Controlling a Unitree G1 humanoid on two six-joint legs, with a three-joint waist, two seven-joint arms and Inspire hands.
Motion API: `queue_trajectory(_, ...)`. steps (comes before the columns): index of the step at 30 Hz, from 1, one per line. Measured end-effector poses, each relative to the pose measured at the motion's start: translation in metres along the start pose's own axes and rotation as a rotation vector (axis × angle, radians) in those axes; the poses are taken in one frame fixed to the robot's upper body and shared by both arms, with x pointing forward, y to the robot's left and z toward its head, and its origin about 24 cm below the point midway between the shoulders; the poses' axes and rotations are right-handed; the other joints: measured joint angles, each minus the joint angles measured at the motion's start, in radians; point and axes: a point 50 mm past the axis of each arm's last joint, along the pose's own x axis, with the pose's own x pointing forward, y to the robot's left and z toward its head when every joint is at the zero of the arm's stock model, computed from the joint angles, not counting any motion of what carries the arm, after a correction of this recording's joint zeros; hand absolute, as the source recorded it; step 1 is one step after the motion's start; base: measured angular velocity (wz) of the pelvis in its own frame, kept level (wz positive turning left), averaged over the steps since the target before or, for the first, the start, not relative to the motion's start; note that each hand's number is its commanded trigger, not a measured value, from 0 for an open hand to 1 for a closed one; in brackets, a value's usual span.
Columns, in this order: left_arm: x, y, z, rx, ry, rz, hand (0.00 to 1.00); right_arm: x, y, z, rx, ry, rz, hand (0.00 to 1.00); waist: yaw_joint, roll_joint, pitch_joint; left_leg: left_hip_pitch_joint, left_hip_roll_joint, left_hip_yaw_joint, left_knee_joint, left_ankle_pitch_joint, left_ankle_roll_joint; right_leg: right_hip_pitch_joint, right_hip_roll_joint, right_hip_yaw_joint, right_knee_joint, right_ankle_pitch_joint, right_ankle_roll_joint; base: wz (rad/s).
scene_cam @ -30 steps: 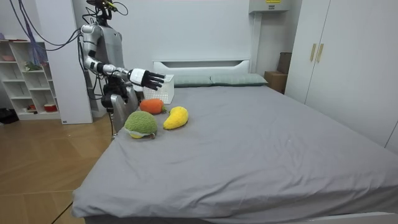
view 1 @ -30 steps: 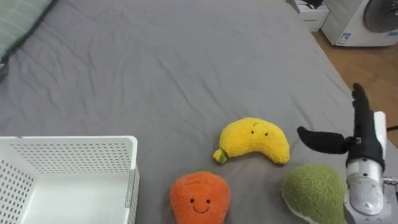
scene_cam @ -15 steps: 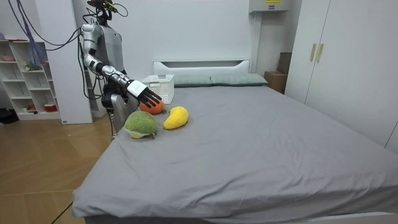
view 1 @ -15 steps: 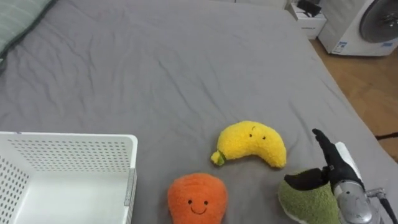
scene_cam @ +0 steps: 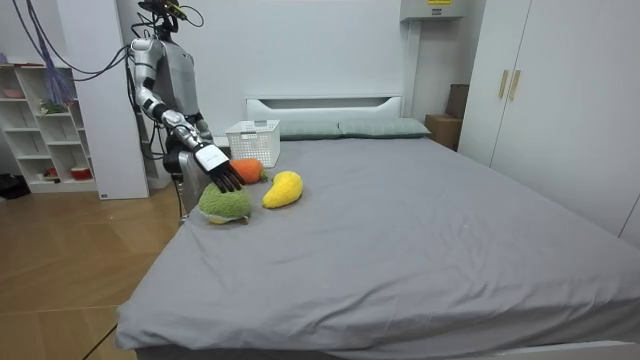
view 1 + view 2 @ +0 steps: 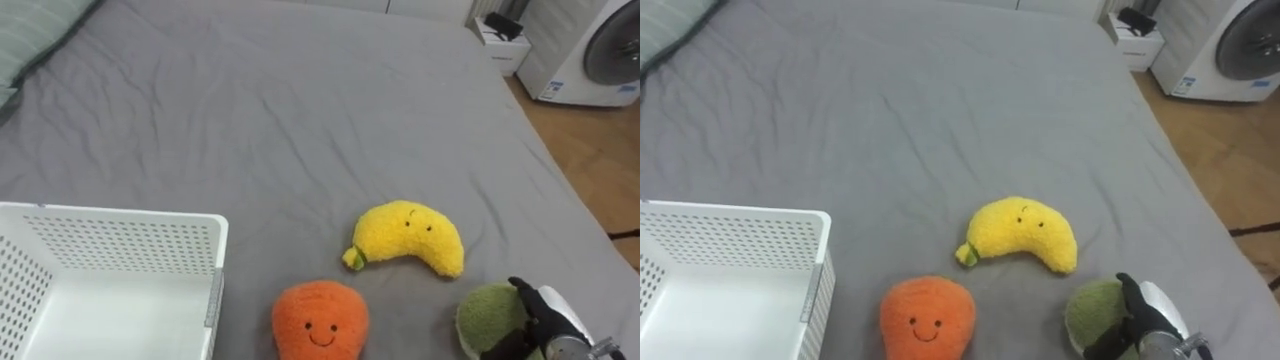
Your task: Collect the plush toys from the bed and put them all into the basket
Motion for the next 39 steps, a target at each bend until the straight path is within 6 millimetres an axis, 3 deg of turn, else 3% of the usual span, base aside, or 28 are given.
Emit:
queue_trajectory(4, 0.000, 0.002, 0.002, 0.003, -0.009, 0.007, 0.00, 0.002, 0.007, -0.003, -0.101, 0.031, 0.027, 0.01, 0.012, 0.000, 0.0020, 0.008, 0.000, -0.008, 0.005, 0.000, 0.000, 0.014, 0.003, -0.004, -0.005, 0.000, 0.000, 0.06)
queue_trajectory(5, 0.000, 0.002, 0.004, 0.004, -0.016, 0.007, 0.00, 0.002, 0.010, -0.003, -0.123, 0.031, 0.033, 0.53, 0.016, -0.001, 0.0020, 0.009, 0.000, -0.007, 0.005, 0.000, 0.000, 0.014, 0.003, -0.002, -0.004, 0.000, 0.000, 0.00)
queue_trajectory(6, 0.000, 0.002, 0.004, 0.006, -0.017, 0.008, 0.00, 0.002, 0.011, -0.003, -0.128, 0.032, 0.036, 0.82, 0.019, -0.001, 0.0021, 0.009, 0.000, -0.007, 0.005, 0.000, 0.000, 0.015, 0.003, -0.002, -0.004, 0.000, 0.000, 0.00)
queue_trajectory(7, 0.000, 0.001, 0.005, 0.008, -0.021, 0.010, 0.00, 0.002, 0.013, -0.005, -0.141, 0.041, 0.041, 0.94, 0.031, -0.002, 0.0024, 0.009, 0.000, -0.007, 0.005, 0.000, 0.000, 0.016, 0.003, -0.002, -0.004, -0.001, 0.000, 0.00)
queue_trajectory(8, 0.000, 0.001, 0.006, 0.008, -0.025, 0.010, 0.00, 0.002, 0.014, -0.006, -0.145, 0.047, 0.044, 1.00, 0.032, -0.003, 0.0025, 0.009, 0.000, -0.008, 0.005, 0.000, 0.000, 0.016, 0.003, -0.003, -0.004, -0.001, 0.000, 0.00)
queue_trajectory(16, 0.000, -0.004, 0.009, 0.032, -0.032, 0.025, 0.00, 0.004, 0.018, -0.021, -0.250, 0.102, -0.049, 1.00, 0.062, 0.007, -0.0012, 0.006, -0.003, -0.035, 0.011, -0.001, 0.000, 0.033, 0.003, -0.027, -0.018, 0.002, 0.001, 0.10)
queue_trajectory(30, 0.000, -0.004, 0.009, 0.032, -0.039, 0.040, 0.00, 0.003, 0.022, -0.027, -0.247, 0.089, -0.079, 1.00, 0.054, 0.011, -0.0016, 0.012, -0.003, -0.037, 0.008, 0.000, -0.001, 0.042, 0.004, -0.033, -0.027, 0.002, 0.001, 0.00)
queue_trajectory(35, -0.001, -0.004, 0.011, 0.023, -0.057, 0.035, 0.00, 0.003, 0.014, -0.015, -0.220, 0.037, -0.112, 1.00, 0.052, 0.008, 0.0011, 0.008, -0.004, -0.032, 0.008, 0.000, 0.000, 0.031, 0.001, -0.026, -0.014, 0.001, 0.001, -0.04)
queue_trajectory(39, 0.000, -0.003, 0.011, 0.016, -0.060, 0.031, 0.00, -0.004, -0.014, 0.023, -0.164, -0.129, -0.246, 1.00, 0.022, 0.016, 0.0058, 0.003, -0.004, -0.029, 0.008, 0.000, 0.000, 0.024, 0.001, -0.016, -0.011, 0.000, 0.001, -0.02)
